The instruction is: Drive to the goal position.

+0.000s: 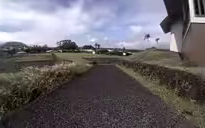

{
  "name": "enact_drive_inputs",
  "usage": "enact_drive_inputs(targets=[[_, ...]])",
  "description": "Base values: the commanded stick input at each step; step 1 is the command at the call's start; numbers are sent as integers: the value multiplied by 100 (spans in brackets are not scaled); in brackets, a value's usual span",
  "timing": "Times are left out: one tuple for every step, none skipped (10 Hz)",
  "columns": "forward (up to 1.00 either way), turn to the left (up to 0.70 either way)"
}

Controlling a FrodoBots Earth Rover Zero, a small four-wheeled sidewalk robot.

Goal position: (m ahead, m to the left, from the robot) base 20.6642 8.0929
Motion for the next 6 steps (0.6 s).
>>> enact_drive_inputs(targets=[[50,0],[50,0],[50,0],[50,0],[50,0],[50,0]])
